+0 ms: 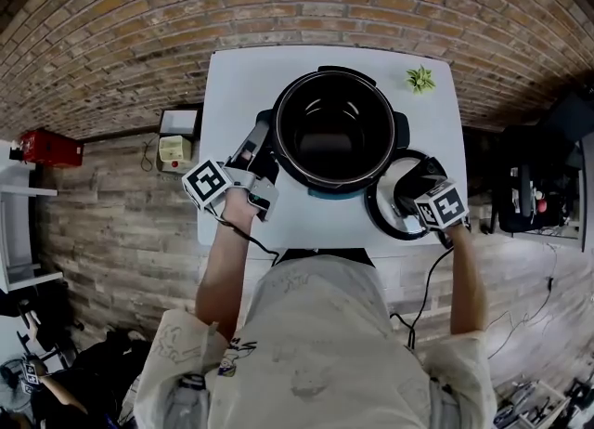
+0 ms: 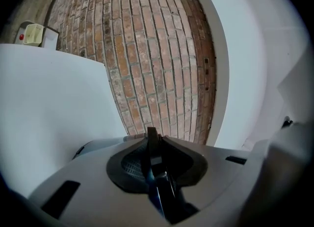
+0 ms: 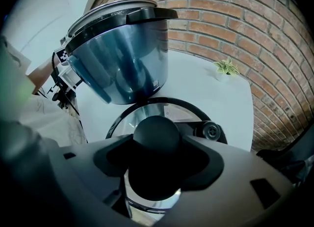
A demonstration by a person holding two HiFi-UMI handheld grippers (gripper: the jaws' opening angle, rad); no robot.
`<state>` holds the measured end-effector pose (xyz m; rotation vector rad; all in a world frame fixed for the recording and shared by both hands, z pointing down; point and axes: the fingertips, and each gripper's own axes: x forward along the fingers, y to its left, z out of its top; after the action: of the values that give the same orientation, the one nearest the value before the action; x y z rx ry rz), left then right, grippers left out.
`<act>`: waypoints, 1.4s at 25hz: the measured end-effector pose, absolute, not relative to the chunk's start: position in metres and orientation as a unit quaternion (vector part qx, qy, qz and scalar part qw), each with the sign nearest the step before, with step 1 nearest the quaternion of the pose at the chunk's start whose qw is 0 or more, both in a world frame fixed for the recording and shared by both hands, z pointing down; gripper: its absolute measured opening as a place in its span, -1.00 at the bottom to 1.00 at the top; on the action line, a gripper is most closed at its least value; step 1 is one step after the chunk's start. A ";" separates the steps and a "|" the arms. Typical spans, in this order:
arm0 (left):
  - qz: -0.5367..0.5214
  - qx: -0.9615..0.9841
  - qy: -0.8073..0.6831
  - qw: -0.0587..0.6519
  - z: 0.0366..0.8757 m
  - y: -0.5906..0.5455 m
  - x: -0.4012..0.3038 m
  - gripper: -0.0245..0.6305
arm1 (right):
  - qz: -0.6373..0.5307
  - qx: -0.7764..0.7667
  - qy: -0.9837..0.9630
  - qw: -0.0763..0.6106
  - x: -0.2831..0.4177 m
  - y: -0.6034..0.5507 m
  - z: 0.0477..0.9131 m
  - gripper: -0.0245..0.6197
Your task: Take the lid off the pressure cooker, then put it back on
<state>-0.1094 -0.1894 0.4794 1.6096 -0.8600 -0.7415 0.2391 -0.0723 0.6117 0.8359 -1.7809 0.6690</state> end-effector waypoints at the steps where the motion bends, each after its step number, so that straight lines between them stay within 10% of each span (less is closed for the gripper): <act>1: -0.313 0.681 -0.364 0.553 0.480 -0.190 -0.110 -0.66 | 0.277 0.346 -0.738 0.509 0.239 -0.072 0.612 -0.02; 22: -0.316 0.678 -0.367 0.552 0.482 -0.189 -0.111 -0.66 | 0.258 0.385 -0.745 0.480 0.285 -0.077 0.444 -0.02; 35: -0.318 0.684 -0.364 0.546 0.483 -0.191 -0.111 -0.66 | 0.140 0.293 -0.823 0.466 0.178 -0.132 0.329 -0.02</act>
<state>-0.1108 -0.1912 0.4832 1.6230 -0.8639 -0.7530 0.1777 -0.1324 0.3294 0.7201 -2.0196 0.3442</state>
